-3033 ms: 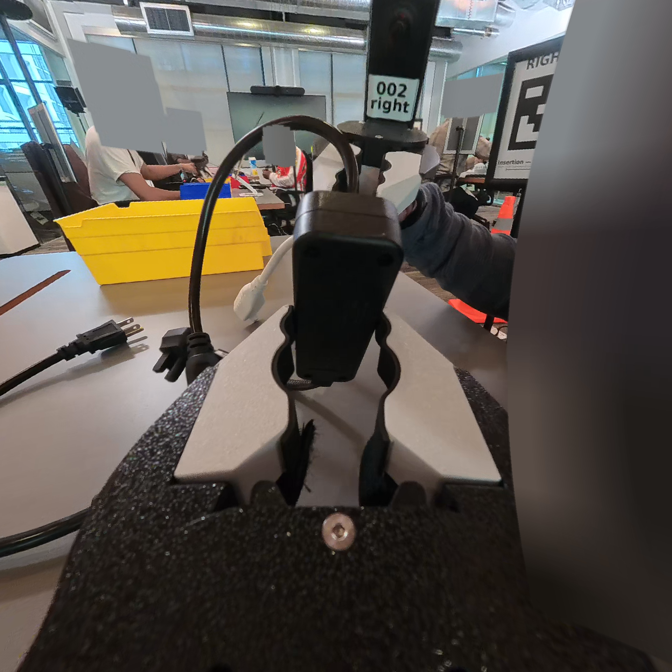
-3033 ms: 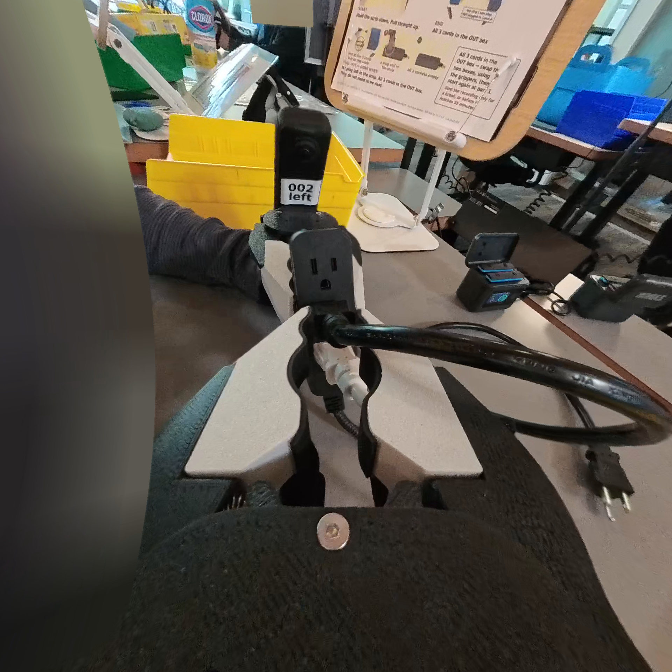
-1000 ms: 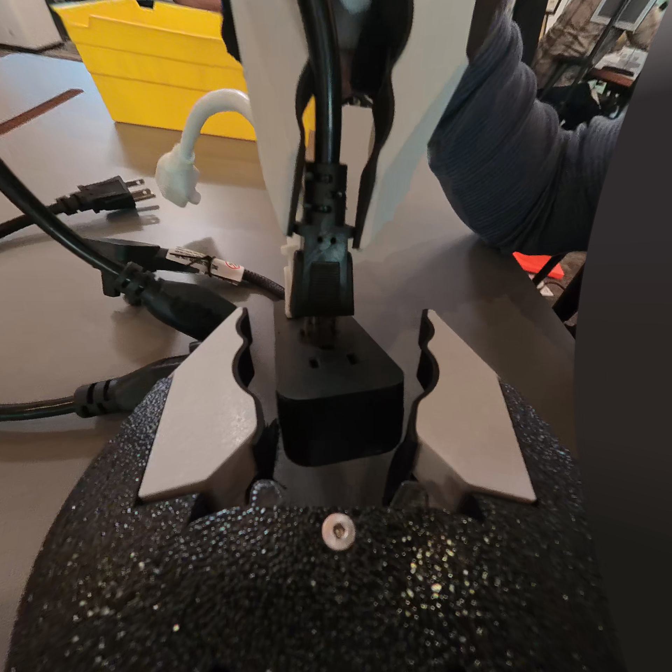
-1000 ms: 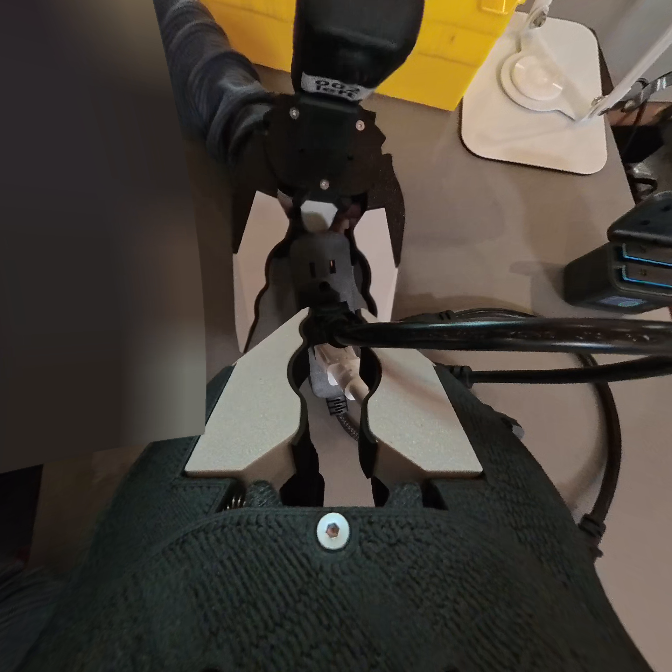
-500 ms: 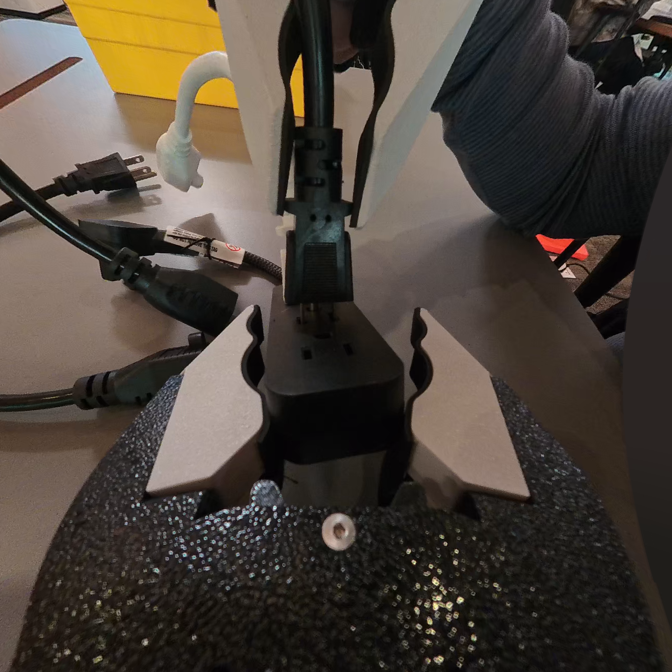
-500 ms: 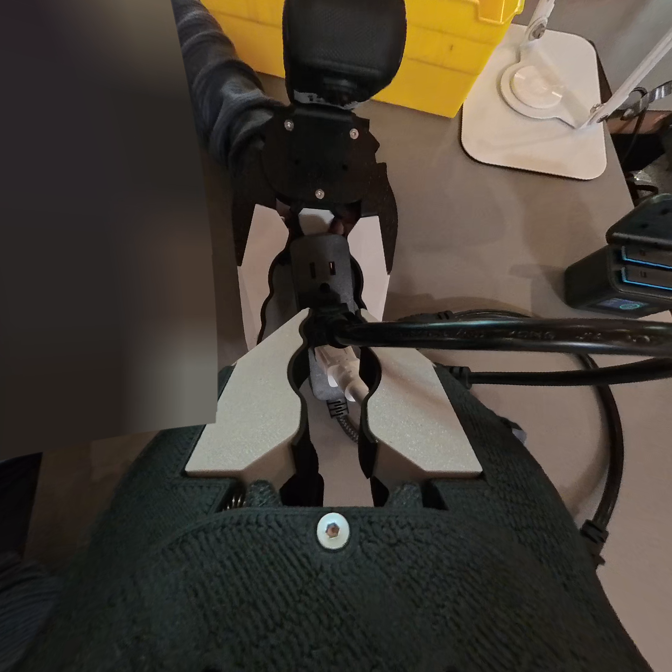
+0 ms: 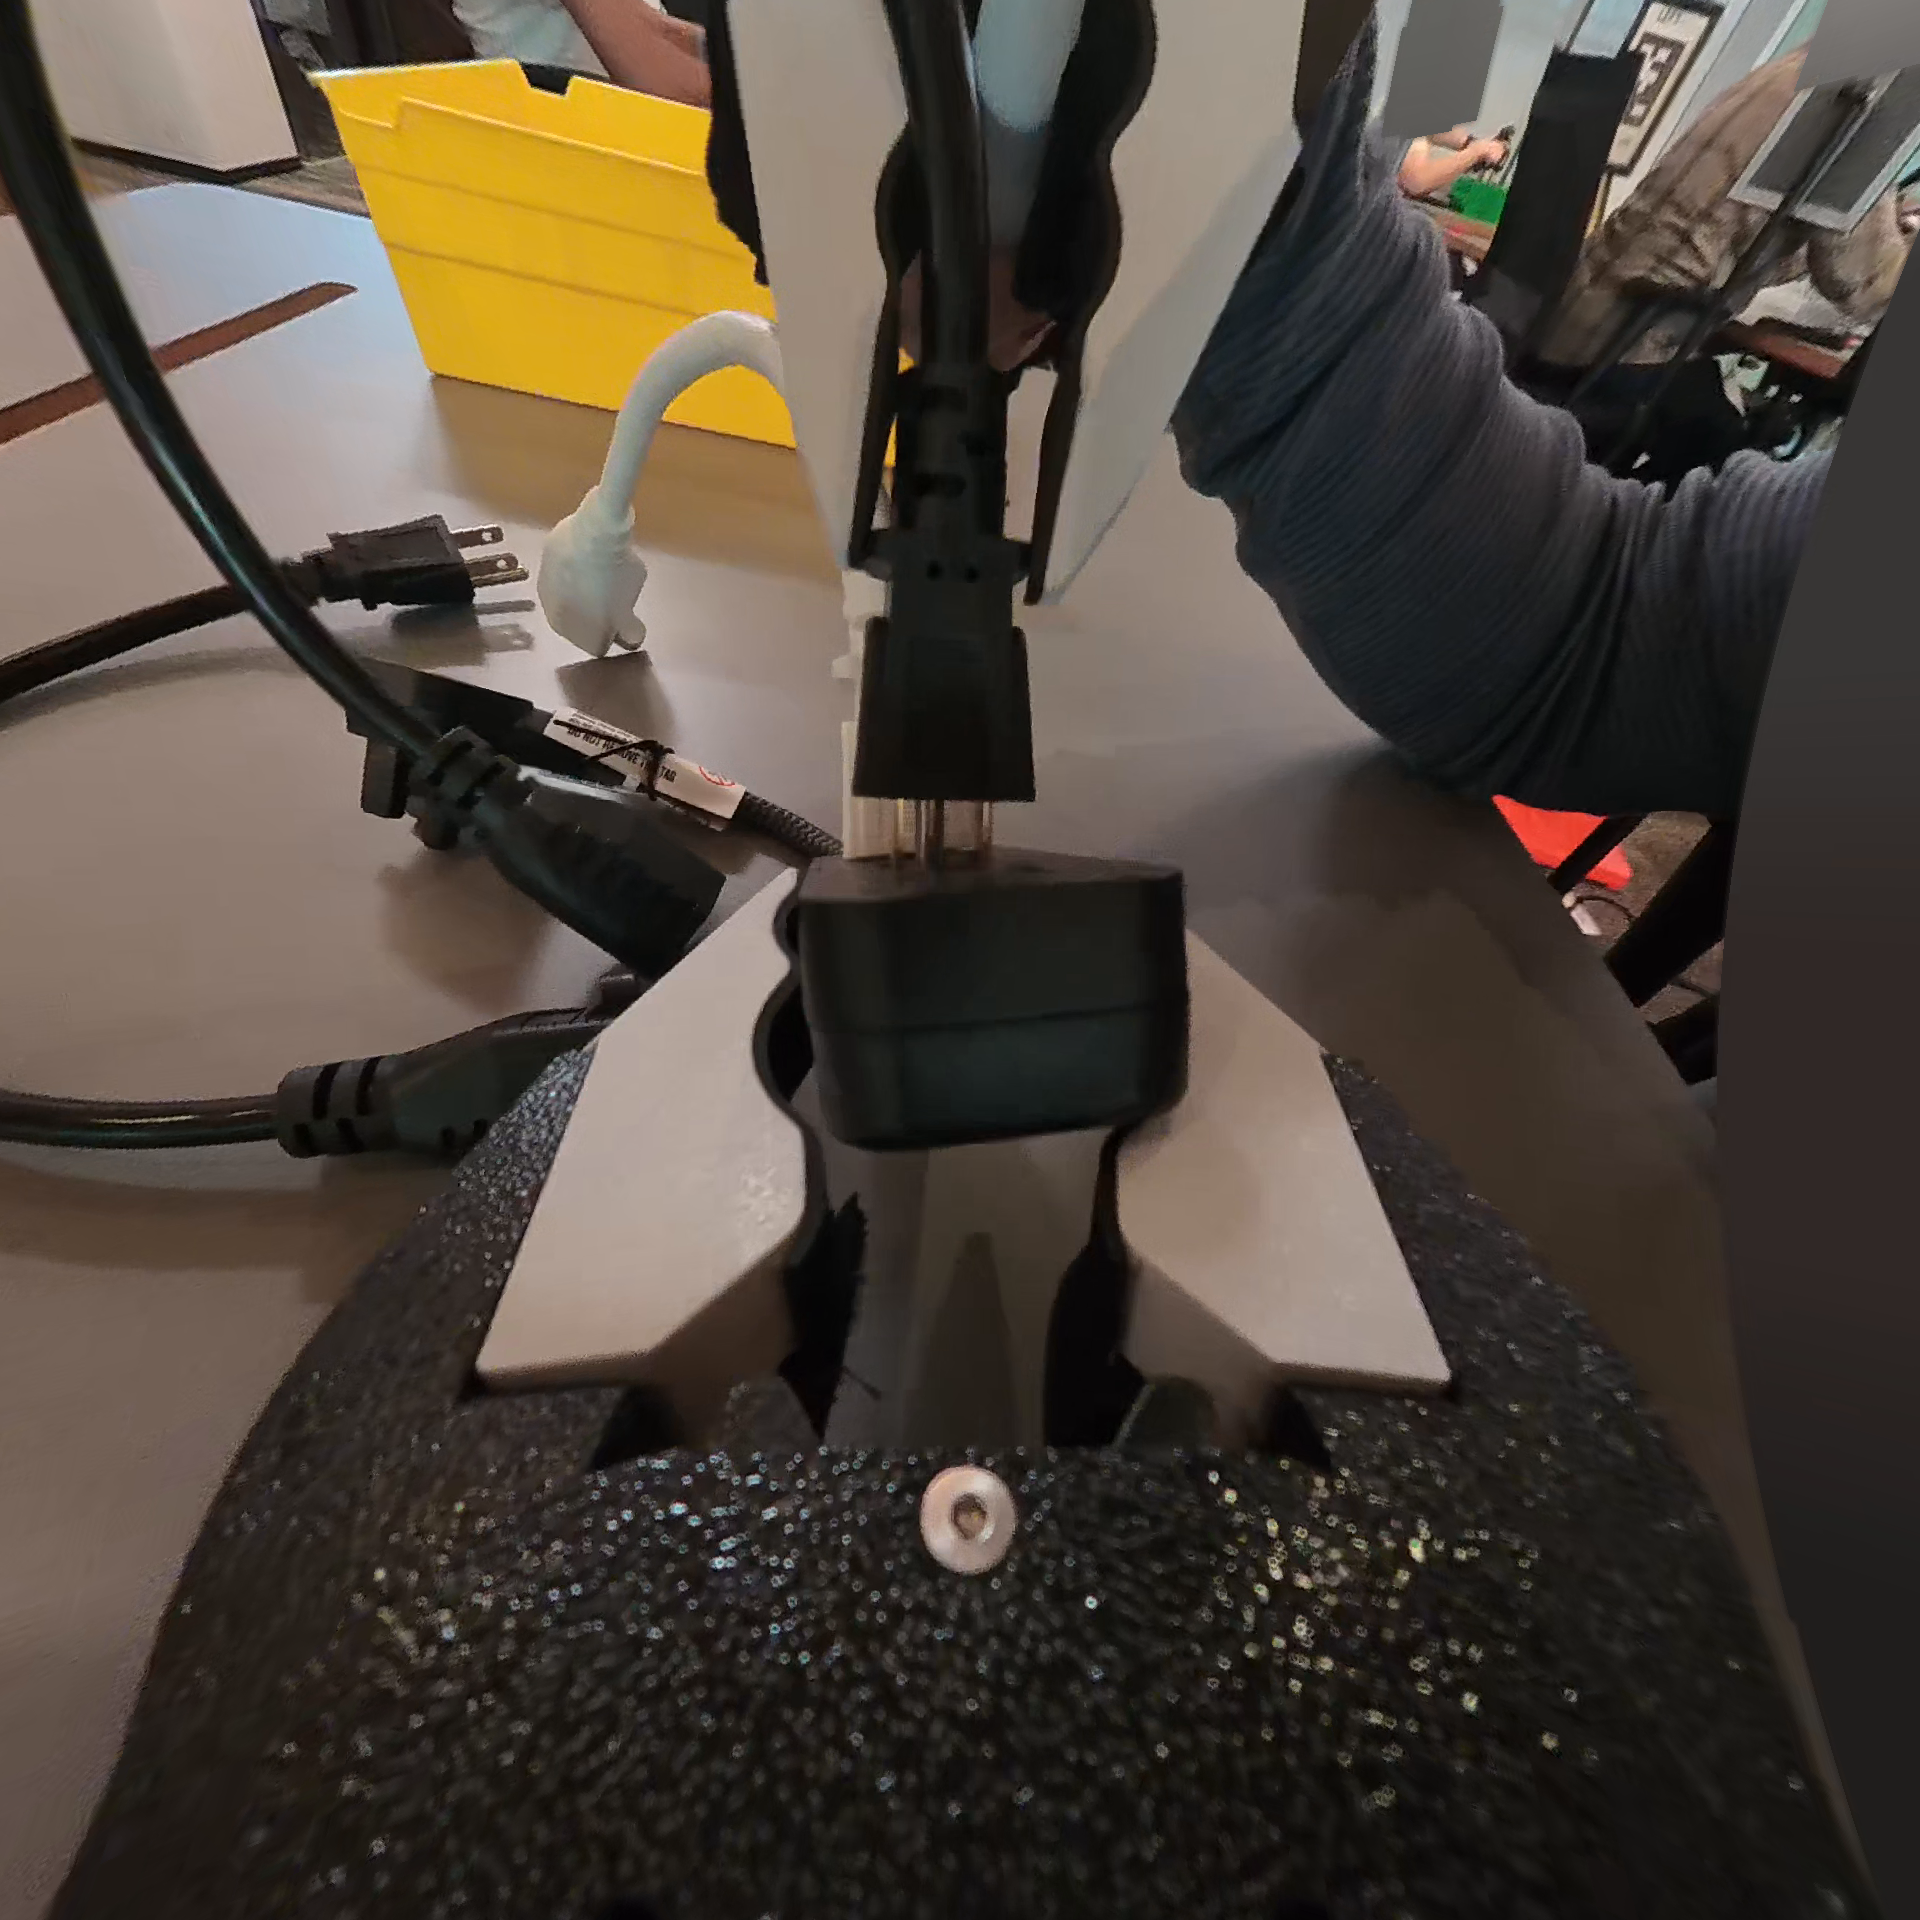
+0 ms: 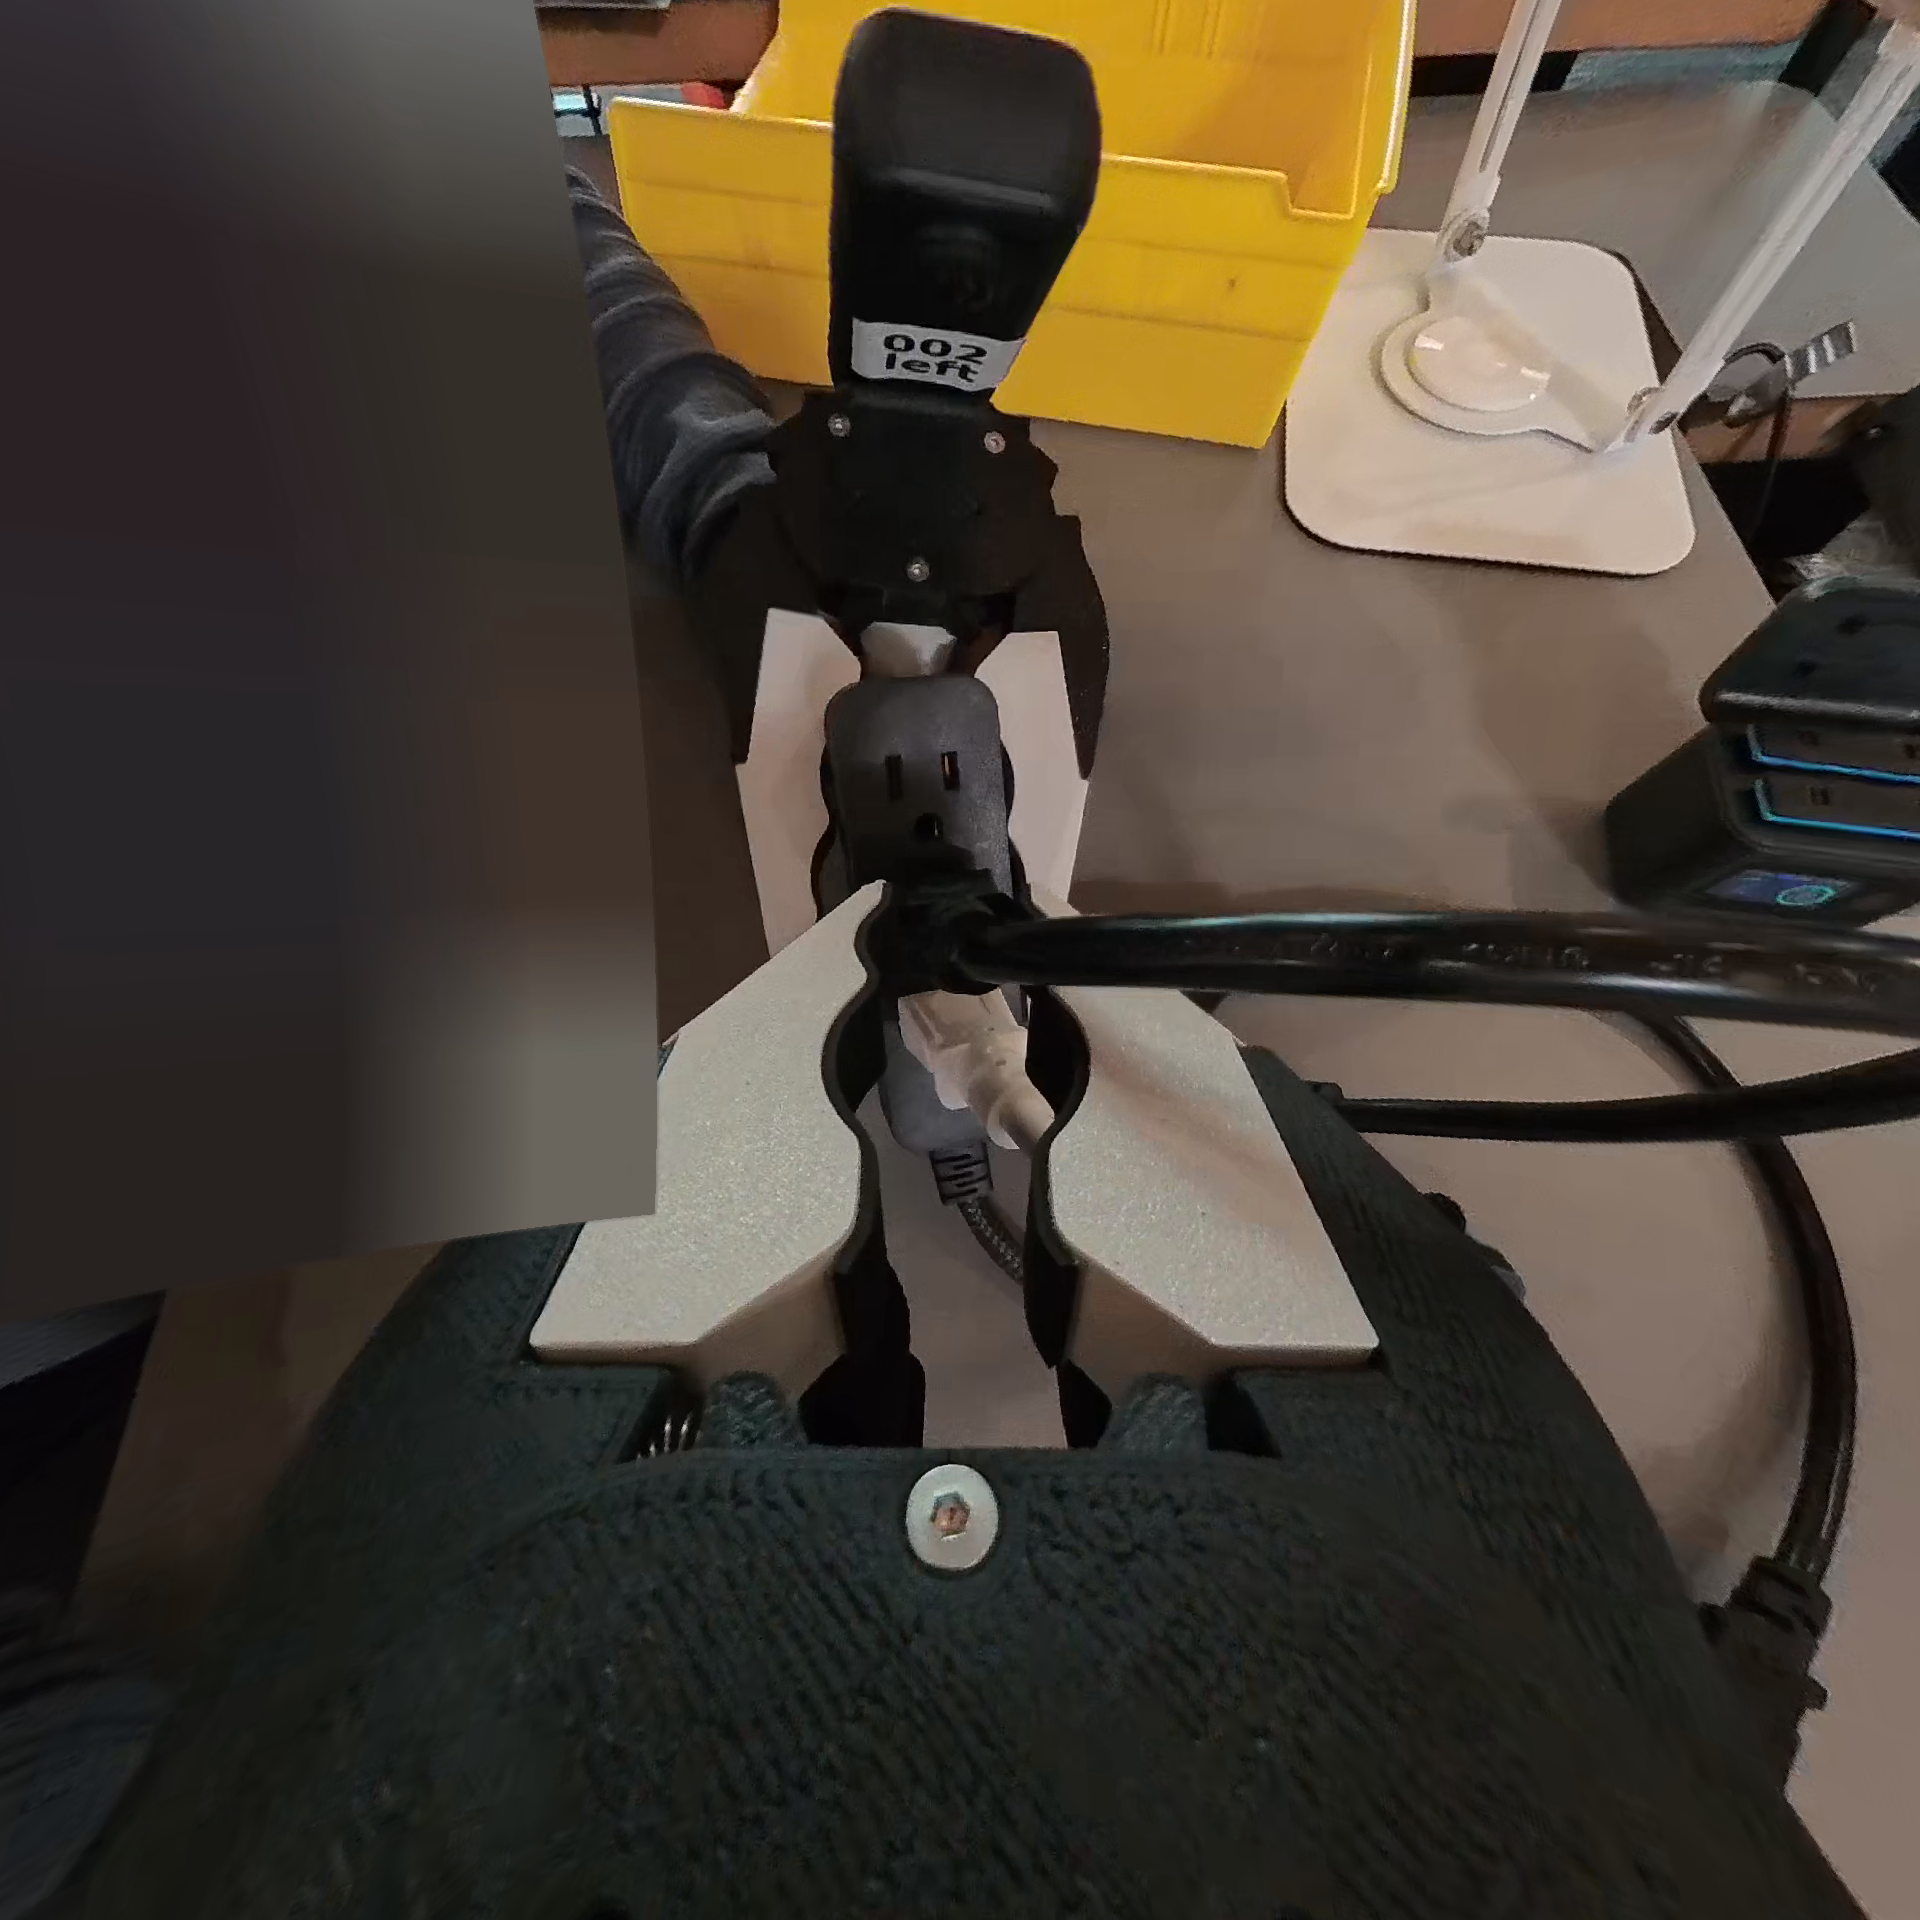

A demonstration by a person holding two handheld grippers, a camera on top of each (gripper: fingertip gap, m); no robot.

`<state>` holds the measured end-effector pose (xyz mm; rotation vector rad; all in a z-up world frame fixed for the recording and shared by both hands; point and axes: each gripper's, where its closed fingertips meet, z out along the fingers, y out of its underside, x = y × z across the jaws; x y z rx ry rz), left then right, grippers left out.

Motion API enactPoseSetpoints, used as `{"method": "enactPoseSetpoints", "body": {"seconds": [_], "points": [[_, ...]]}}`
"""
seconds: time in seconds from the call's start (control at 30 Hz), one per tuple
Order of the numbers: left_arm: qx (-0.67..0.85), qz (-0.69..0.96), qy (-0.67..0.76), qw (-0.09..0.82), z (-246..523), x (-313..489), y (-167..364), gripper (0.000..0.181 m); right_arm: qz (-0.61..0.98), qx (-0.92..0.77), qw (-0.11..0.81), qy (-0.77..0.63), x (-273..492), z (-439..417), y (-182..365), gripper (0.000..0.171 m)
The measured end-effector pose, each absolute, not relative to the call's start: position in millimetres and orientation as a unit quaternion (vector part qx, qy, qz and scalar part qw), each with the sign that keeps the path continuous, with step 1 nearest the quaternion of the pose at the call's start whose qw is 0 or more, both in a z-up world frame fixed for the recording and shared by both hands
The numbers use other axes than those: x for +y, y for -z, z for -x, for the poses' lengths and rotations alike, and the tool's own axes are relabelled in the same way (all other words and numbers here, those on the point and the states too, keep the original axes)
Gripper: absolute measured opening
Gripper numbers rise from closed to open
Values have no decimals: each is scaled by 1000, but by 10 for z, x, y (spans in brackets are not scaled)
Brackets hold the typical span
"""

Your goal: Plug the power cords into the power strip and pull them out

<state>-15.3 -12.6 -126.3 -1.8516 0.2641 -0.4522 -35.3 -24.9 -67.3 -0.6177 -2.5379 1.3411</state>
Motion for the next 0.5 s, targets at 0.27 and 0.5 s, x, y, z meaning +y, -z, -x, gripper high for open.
{"method": "enactPoseSetpoints", "body": {"seconds": [0.27, 0.5], "points": [[113, 798, 165, 569, 174, -116, 1296, 52, 225, -860, 101, -447, -261, 361, 690, 20], [95, 799, 185, 564, 207, -114, 1296, 50, 243, -849, 110, -457, -259, 437, 701, 20]]}}
